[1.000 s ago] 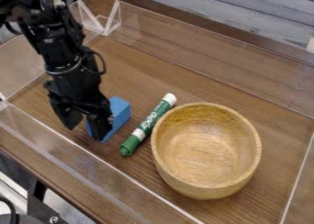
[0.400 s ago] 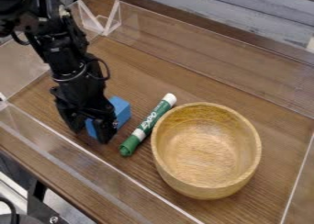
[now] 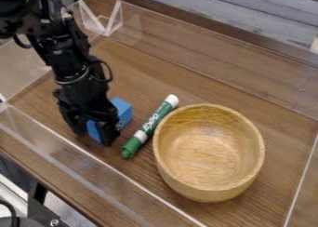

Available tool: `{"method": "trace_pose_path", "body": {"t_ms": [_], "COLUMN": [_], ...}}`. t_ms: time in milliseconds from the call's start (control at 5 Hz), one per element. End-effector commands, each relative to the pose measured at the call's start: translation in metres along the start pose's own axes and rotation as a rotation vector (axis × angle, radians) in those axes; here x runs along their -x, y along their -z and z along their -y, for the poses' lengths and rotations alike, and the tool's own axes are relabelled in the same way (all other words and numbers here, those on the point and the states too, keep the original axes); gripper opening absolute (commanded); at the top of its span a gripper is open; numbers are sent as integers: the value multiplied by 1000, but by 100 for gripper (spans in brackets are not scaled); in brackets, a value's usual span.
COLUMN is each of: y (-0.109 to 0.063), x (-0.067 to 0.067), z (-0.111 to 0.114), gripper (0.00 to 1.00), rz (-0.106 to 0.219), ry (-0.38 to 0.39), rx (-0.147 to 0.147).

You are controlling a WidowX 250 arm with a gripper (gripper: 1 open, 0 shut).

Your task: Put the blue block in the brown bowl

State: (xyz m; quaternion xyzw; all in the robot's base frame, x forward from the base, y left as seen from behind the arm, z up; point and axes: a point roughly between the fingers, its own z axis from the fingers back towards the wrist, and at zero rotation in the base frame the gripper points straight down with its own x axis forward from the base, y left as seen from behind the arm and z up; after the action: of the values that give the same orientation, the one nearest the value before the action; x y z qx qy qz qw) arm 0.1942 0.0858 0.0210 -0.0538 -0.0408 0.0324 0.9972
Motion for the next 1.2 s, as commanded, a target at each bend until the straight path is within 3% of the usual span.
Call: {"method": "trace_pose_path", "body": {"t_ms": [0,200,1000], "y": [-5,-5,-25], "x": [-11,-13,-19], "z": [-3,-1,12], "gripper": [100,0,0], "rz": [37,43,24], "ry": [4,8,31], "rx": [-10,-9,-41]}}
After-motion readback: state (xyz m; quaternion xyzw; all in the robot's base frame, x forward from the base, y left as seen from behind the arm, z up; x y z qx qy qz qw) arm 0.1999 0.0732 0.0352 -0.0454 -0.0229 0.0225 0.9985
